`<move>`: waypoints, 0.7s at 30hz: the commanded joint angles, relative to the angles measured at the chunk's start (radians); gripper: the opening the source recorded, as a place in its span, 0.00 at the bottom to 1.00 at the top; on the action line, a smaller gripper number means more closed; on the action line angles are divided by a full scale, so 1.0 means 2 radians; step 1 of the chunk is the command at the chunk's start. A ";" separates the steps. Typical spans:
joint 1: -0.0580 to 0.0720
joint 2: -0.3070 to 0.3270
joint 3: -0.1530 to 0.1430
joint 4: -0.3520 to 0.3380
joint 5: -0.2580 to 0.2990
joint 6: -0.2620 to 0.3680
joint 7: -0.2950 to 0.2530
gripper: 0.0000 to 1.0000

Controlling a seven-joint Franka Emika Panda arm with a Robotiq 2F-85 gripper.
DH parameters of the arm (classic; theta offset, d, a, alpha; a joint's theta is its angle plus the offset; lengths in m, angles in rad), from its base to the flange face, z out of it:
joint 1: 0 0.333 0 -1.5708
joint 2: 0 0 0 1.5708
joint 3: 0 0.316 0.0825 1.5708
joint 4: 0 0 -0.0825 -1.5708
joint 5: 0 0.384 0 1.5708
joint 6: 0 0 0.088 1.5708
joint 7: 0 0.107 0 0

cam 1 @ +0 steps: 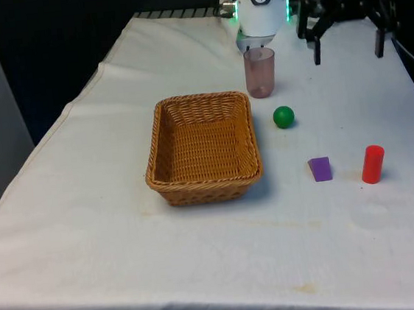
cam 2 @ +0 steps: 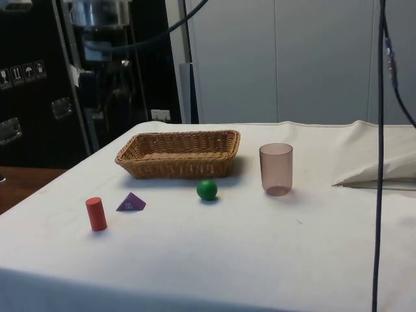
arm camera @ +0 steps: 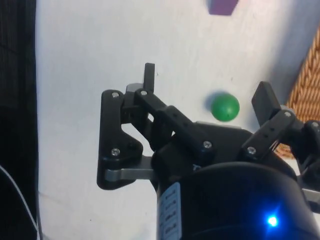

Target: Pick up the triangular block and place it into the basket.

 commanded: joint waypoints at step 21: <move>-0.008 0.060 -0.003 -0.013 0.000 0.076 -0.037 1.00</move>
